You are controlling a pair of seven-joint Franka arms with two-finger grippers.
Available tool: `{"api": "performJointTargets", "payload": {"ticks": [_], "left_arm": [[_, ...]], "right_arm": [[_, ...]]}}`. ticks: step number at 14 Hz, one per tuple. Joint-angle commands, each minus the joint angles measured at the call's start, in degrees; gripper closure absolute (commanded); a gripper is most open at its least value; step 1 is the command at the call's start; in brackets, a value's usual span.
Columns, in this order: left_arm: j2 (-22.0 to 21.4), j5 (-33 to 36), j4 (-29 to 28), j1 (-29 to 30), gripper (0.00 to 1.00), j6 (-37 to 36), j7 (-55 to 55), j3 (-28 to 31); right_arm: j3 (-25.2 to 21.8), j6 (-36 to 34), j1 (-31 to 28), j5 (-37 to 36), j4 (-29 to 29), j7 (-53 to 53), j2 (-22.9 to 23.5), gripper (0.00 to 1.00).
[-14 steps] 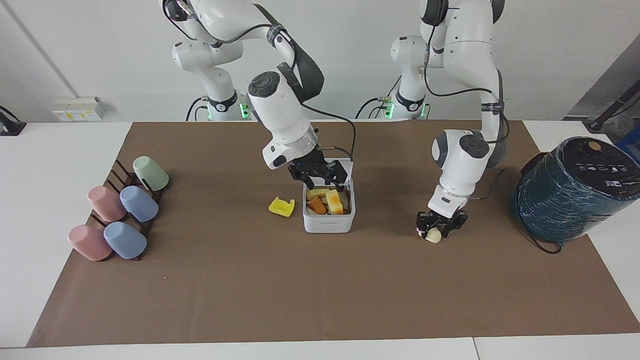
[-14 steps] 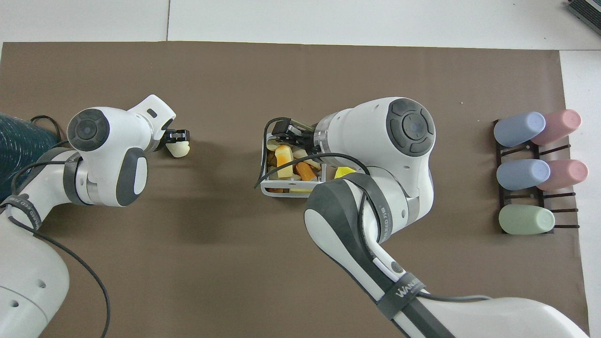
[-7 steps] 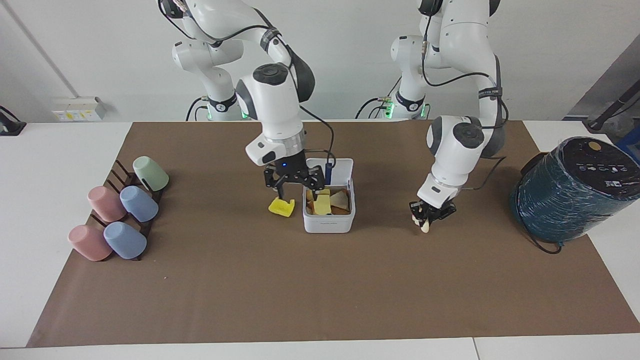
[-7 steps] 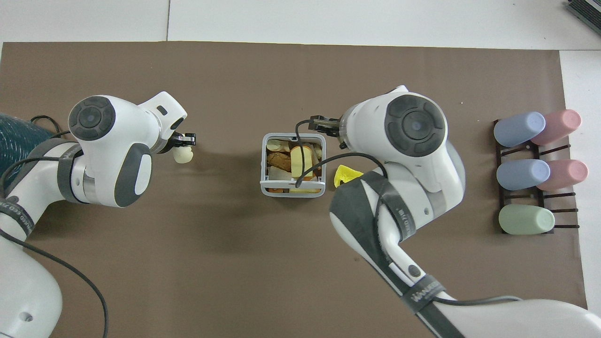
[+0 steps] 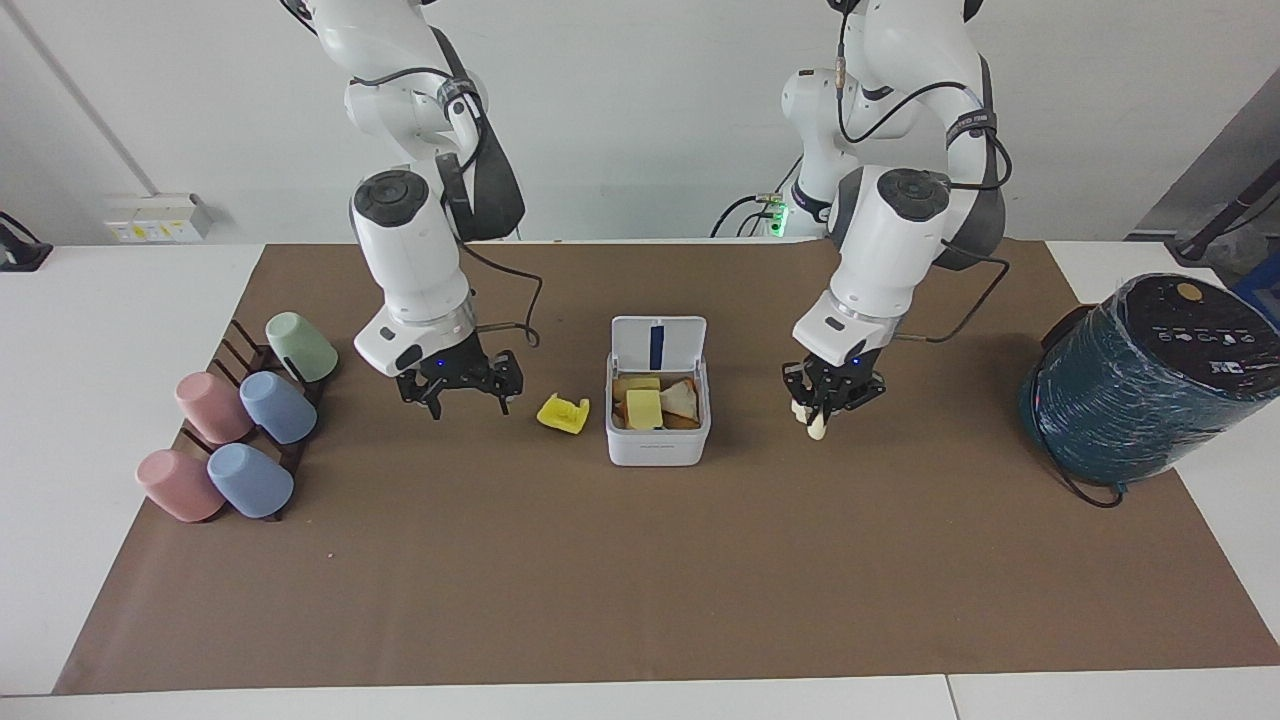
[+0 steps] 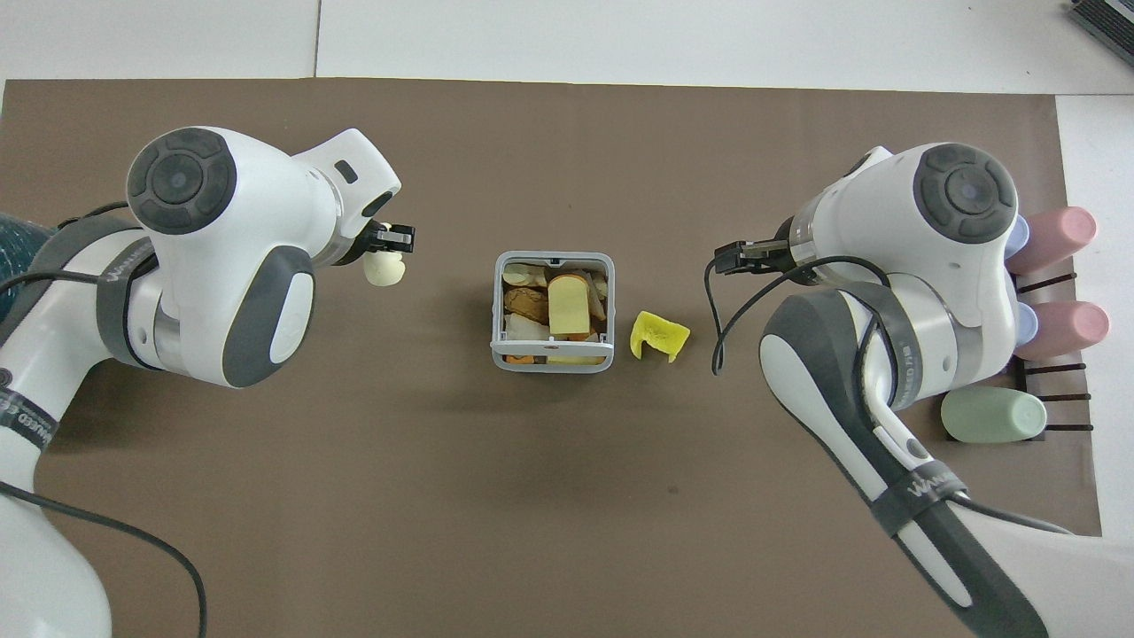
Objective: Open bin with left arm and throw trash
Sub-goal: 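Drop the cream egg into the bin while the right gripper reaches the yellow piece, then grasp the yellow piece with the right gripper while the left gripper withdraws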
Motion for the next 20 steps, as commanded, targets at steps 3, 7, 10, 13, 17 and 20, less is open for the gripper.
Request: {"api": "performJointTargets", "payload": {"ticks": [3, 7, 10, 13, 17, 20], "left_arm": [[0.6, -4.2, 1.9, -4.5, 1.00, -0.5, -0.8, -1.6], [0.5, -4.2, 1.6, -8.6, 1.00, 1.1, -5.2, -1.6], [0.5, -4.2, 0.6, -10.2, 0.40, 4.1, -8.4, -1.6], [0.6, -4.2, 0.7, -10.4, 0.00, 6.1, -9.4, -1.6], [0.6, -4.2, 1.1, -11.2, 0.00, 5.2, -12.6, -1.6], [-1.5, -4.0, 1.3, -10.2, 0.00, 1.4, -12.0, -0.9]], "right_arm": [[0.8, 11.9, 2.4, 9.9, -11.6, -3.1, -1.0, 0.00], [0.8, 14.1, 3.7, 10.9, -13.1, -3.0, 0.5, 0.00], [0.8, 15.8, 4.1, 10.9, -14.5, -3.0, 1.7, 0.20], [0.8, 18.6, 4.2, 16.9, -14.4, -3.4, 4.1, 0.48], [0.8, 18.4, 4.1, 17.9, -14.2, -3.2, 4.6, 1.00], [0.7, 16.8, 3.6, 17.9, -12.8, -2.9, 4.1, 1.00]]}}
